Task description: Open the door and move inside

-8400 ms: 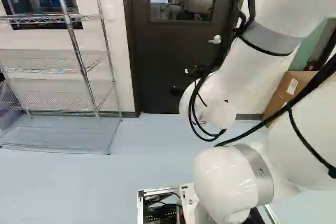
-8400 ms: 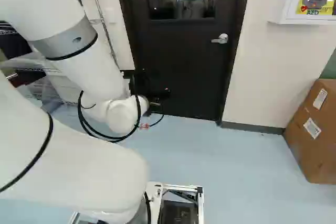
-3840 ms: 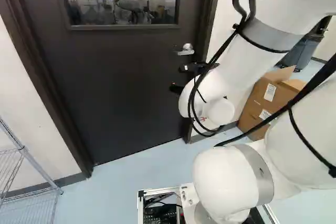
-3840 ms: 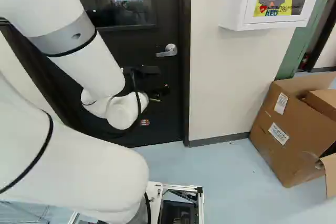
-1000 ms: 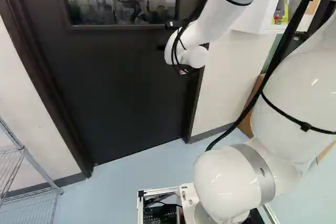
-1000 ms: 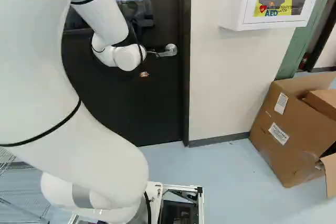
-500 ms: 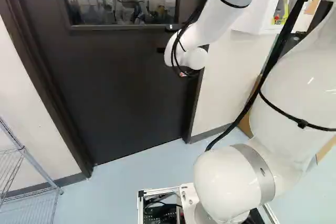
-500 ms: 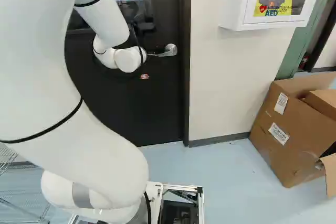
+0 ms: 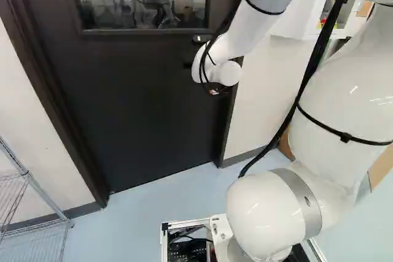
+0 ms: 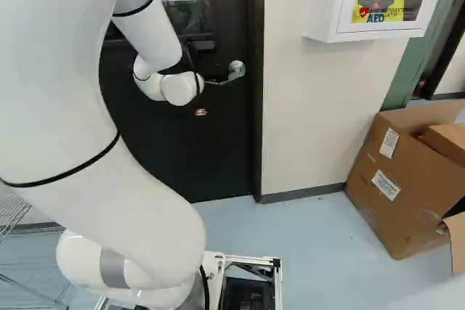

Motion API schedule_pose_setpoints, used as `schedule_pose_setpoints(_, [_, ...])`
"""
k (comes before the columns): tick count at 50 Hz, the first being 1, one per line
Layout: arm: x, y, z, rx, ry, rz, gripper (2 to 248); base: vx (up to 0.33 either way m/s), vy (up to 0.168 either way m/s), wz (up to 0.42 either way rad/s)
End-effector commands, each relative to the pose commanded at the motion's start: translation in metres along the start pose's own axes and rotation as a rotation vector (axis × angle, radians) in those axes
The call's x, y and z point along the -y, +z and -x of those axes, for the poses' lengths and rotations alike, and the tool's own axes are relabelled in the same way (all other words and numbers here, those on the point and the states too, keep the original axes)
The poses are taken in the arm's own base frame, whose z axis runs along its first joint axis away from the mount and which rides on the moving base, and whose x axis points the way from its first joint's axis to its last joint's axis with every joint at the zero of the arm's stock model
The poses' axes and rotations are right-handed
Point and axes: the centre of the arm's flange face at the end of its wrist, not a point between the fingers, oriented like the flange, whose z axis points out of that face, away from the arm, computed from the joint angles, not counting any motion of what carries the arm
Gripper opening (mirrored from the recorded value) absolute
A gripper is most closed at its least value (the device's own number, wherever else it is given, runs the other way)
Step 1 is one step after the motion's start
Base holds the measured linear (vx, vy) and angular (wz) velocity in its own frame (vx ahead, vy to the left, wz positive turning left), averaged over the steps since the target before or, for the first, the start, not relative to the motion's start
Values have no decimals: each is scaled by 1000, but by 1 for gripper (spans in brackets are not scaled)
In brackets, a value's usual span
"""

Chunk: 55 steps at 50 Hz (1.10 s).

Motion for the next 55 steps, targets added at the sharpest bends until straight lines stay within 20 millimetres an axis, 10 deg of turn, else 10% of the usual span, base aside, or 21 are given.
schedule_pose_setpoints(55, [0,19,56,125,0,0,247,0,0,-1])
